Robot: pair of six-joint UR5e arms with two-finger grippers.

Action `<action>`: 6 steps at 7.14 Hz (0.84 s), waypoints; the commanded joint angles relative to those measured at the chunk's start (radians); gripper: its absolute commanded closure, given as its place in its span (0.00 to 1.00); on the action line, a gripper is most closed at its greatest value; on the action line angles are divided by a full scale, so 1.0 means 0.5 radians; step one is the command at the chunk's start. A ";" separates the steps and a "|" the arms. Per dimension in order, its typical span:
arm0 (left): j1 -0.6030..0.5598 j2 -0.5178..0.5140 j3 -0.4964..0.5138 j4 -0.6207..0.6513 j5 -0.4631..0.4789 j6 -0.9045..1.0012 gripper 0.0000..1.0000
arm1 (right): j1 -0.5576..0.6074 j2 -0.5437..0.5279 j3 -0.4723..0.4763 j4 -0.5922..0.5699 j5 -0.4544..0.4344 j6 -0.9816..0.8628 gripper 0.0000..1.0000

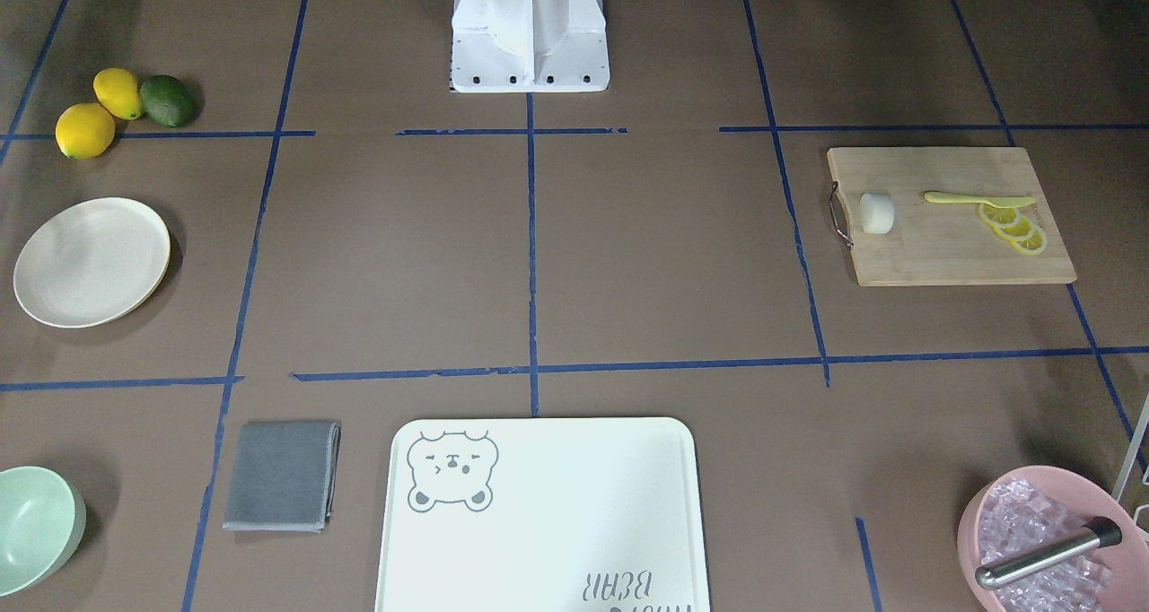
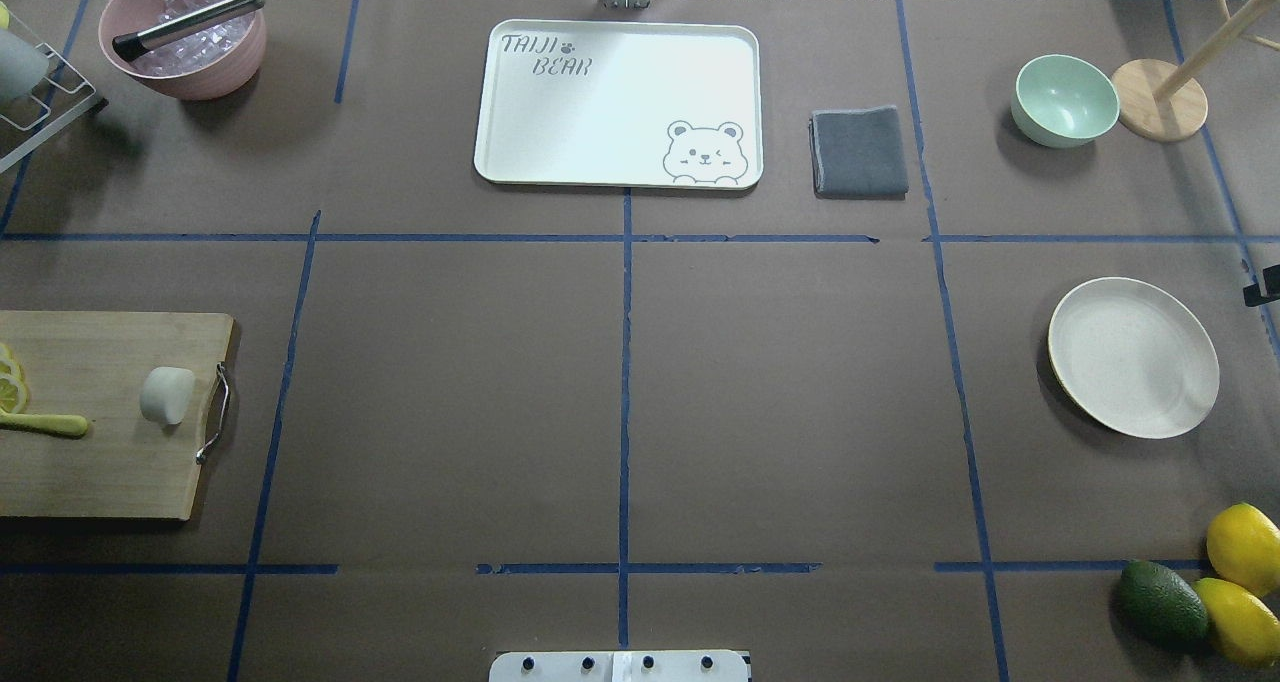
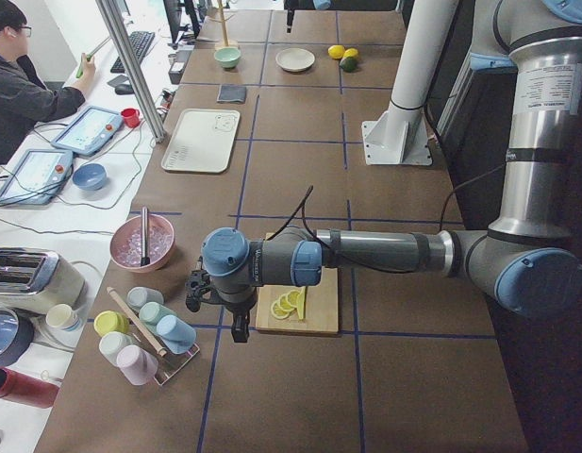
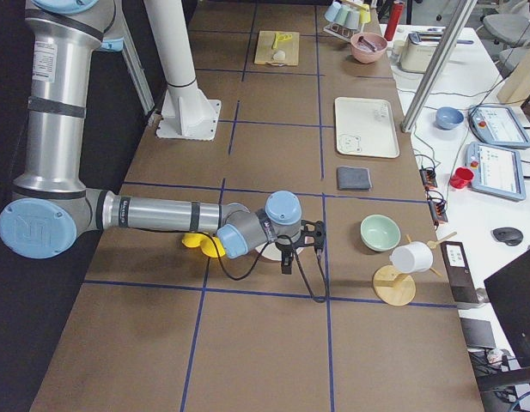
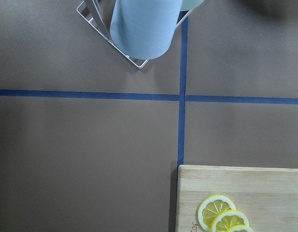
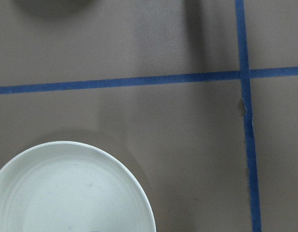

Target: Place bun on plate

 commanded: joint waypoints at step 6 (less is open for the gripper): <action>0.000 -0.003 0.003 0.000 0.001 0.003 0.00 | -0.339 0.037 -0.158 0.031 -0.119 0.096 0.01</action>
